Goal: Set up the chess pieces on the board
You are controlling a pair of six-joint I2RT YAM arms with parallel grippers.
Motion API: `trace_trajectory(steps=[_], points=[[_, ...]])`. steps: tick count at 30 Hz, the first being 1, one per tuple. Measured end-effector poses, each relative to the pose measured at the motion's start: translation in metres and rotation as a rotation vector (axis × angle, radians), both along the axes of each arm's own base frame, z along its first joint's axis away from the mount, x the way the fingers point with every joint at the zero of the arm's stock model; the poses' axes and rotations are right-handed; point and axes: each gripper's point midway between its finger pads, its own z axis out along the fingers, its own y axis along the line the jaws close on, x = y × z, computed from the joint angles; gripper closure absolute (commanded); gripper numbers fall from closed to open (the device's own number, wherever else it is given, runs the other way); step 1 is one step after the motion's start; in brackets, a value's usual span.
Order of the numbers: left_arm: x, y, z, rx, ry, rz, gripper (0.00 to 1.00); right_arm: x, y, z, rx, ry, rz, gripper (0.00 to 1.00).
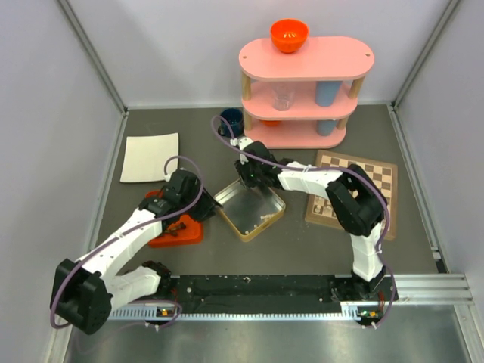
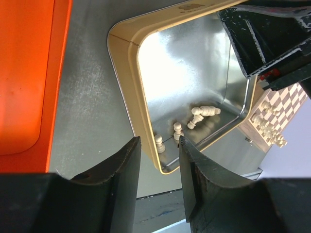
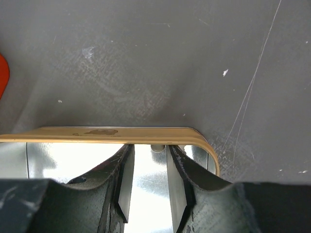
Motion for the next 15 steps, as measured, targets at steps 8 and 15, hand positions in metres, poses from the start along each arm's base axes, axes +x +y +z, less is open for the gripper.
trace_trajectory(steps=[8,15], points=[[-0.001,0.001,0.008,-0.017,-0.043,-0.004,0.58,0.004,0.002,-0.001,-0.008,-0.033,-0.017,0.69],[-0.004,0.003,0.009,-0.018,-0.055,-0.003,0.58,0.006,0.001,-0.01,-0.024,-0.031,-0.024,0.69]])
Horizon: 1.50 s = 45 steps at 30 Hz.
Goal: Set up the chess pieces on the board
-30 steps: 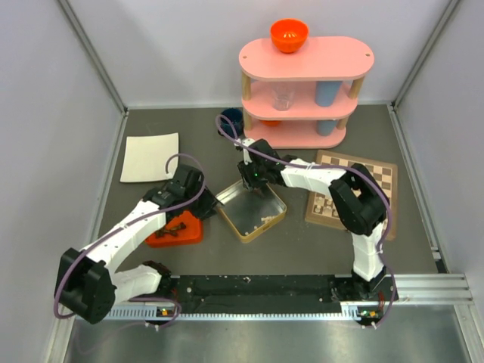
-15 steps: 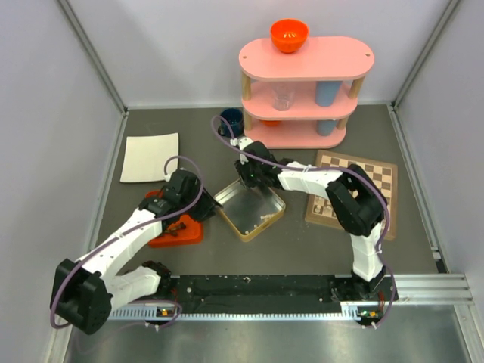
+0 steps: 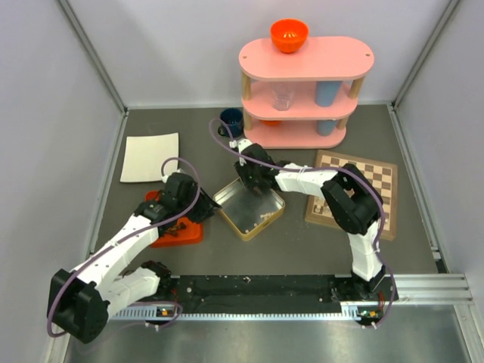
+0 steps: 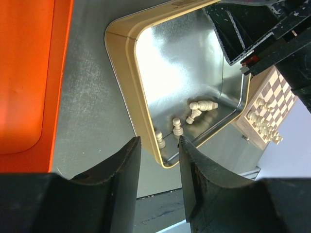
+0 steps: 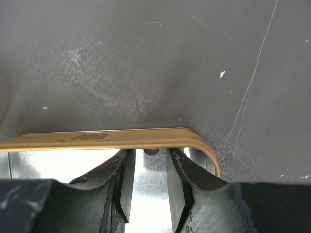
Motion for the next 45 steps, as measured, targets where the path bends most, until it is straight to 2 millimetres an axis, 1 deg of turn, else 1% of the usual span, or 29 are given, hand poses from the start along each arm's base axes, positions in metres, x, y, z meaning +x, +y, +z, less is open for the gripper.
trace_trajectory(steps=[3,4,5,6,8,12,17,21,24,28,31,33,35,36,37,38,39,42,44,45], points=[[-0.001,0.001,0.002,-0.002,-0.009,0.001,0.57,0.0,0.0,-0.006,-0.008,0.004,0.0,0.74],[-0.001,0.001,0.002,-0.002,-0.011,0.002,0.57,0.0,0.0,-0.007,-0.011,0.006,0.0,0.77],[-0.001,0.001,0.003,-0.004,-0.015,0.002,0.57,-0.001,0.0,-0.009,-0.013,0.008,0.001,0.78],[-0.001,0.001,0.003,-0.004,-0.016,0.002,0.57,-0.001,0.001,-0.009,-0.014,0.007,0.003,0.79],[-0.002,0.002,0.002,-0.004,-0.015,0.002,0.57,-0.001,0.002,-0.009,-0.013,0.003,0.006,0.85],[-0.002,0.002,0.002,-0.004,-0.016,0.002,0.57,0.001,0.003,-0.009,-0.011,-0.014,0.013,0.91],[-0.002,0.002,0.002,0.0,-0.019,-0.003,0.57,-0.002,0.003,-0.009,-0.01,-0.035,0.033,0.93],[-0.003,0.003,0.002,0.008,-0.024,-0.012,0.57,-0.012,-0.004,-0.007,-0.025,-0.02,0.056,0.94],[-0.003,0.003,0.001,0.015,-0.028,-0.019,0.57,-0.021,-0.006,0.005,-0.014,-0.004,0.081,0.94],[-0.002,0.005,0.0,0.033,-0.04,-0.033,0.56,-0.034,-0.003,0.034,0.032,0.004,0.136,0.94],[-0.001,0.008,0.0,0.059,-0.06,-0.046,0.5,-0.047,-0.005,0.057,0.059,0.002,0.188,0.94],[0.0,0.01,0.003,0.075,-0.083,-0.054,0.44,-0.057,-0.01,0.071,0.069,-0.008,0.223,0.93],[0.003,0.015,0.008,0.099,-0.12,-0.056,0.35,-0.068,-0.023,0.087,0.067,-0.031,0.262,0.93],[0.004,0.018,0.011,0.111,-0.139,-0.053,0.26,-0.074,-0.032,0.095,0.063,-0.045,0.279,0.93],[0.006,0.022,0.015,0.13,-0.162,-0.046,0.23,-0.079,-0.043,0.107,0.066,-0.067,0.295,0.93],[0.007,0.024,0.018,0.138,-0.176,-0.042,0.2,-0.08,-0.051,0.113,0.063,-0.081,0.295,0.93],[0.009,0.028,0.022,0.15,-0.197,-0.032,0.15,-0.081,-0.065,0.123,0.064,-0.104,0.291,0.93],[0.014,0.041,0.033,0.189,-0.253,-0.002,0.13,-0.074,-0.116,0.15,0.05,-0.173,0.227,0.92],[0.016,0.048,0.036,0.211,-0.273,0.013,0.14,-0.069,-0.157,0.156,0.017,-0.21,0.15,0.92],[0.016,0.05,0.036,0.219,-0.277,0.015,0.13,-0.069,-0.172,0.155,0.001,-0.217,0.122,0.92]])
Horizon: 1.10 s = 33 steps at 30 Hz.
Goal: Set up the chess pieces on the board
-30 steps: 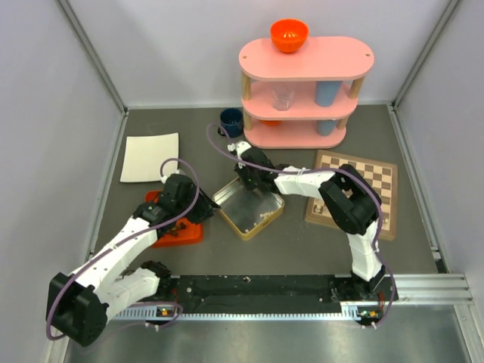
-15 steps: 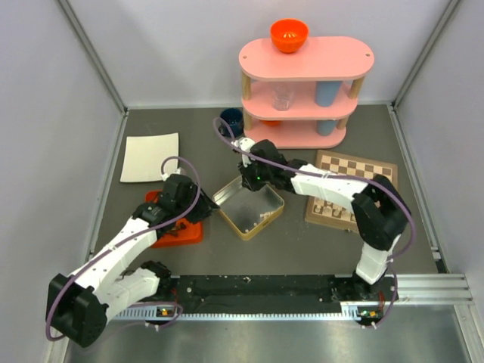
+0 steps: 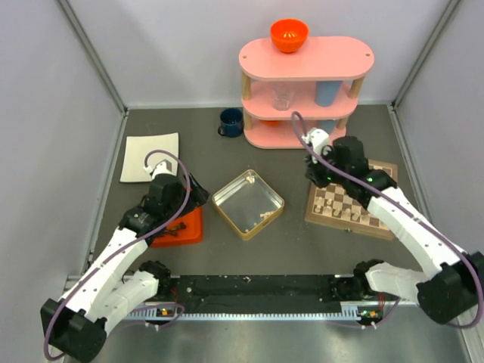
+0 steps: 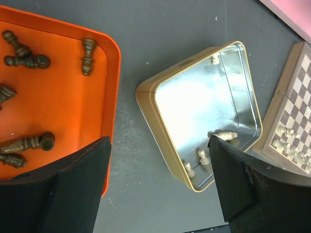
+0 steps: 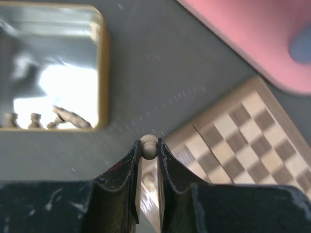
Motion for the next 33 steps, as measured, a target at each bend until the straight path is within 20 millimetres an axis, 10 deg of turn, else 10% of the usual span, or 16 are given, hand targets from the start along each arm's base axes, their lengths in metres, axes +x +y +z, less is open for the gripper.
trace_trajectory(steps=[4,12,33], points=[[0.004,0.009,-0.004,0.025,0.005,0.009,0.14,-0.013,-0.065,-0.026,-0.077,0.05,-0.139,0.92],[0.004,0.004,-0.019,0.032,0.069,-0.033,0.14,-0.031,-0.128,-0.077,-0.145,0.226,-0.334,0.92],[-0.002,0.003,-0.011,-0.001,0.033,-0.043,0.14,-0.026,-0.143,-0.127,-0.162,0.383,-0.421,0.9]])
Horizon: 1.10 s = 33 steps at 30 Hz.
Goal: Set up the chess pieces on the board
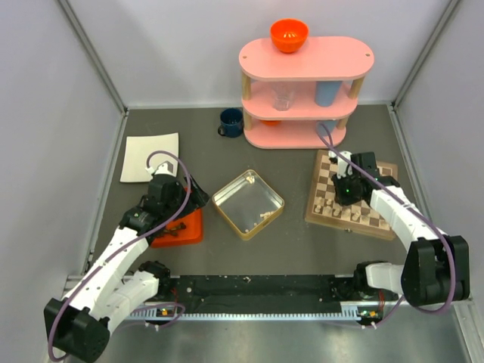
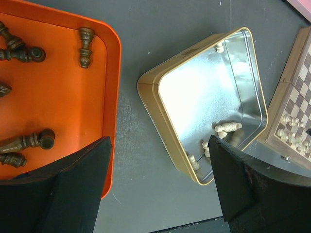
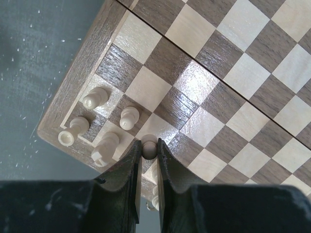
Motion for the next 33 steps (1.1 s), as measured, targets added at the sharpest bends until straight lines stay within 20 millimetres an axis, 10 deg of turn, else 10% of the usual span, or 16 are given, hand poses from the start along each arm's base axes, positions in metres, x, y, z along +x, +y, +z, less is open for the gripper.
trace_trajectory(steps=[33], points=[[-0.004,0.001,-0.001,-0.002,0.0,0.002,0.14,-0.002,-0.009,-0.026,-0.038,0.034,-0.042,0.84]])
